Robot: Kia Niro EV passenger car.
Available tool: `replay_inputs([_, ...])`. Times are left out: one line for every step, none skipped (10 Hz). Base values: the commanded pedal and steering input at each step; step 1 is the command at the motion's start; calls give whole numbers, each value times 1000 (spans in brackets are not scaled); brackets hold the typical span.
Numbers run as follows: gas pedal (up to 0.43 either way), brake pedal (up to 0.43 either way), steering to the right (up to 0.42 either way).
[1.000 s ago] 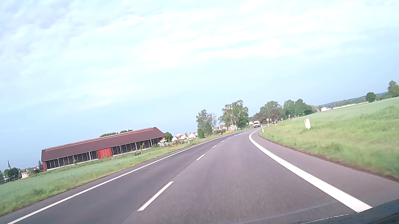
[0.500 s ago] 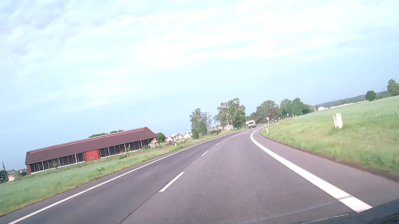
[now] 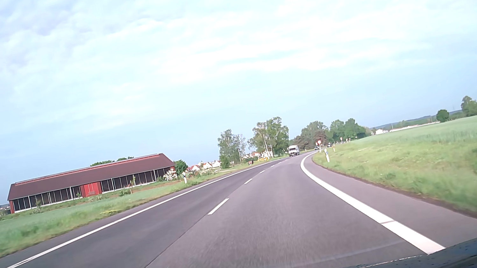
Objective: Follow the waypoints while adhering to traffic rules and regulations
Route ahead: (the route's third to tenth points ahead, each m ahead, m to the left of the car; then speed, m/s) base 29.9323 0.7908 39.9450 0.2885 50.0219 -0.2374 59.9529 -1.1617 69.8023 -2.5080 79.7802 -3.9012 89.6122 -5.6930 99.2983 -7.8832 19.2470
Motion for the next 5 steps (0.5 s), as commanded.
replay_inputs([150,0,8])
replay_inputs([150,0,8])
replay_inputs([150,0,8])
replay_inputs([150,0,8])
replay_inputs([150,0,8])
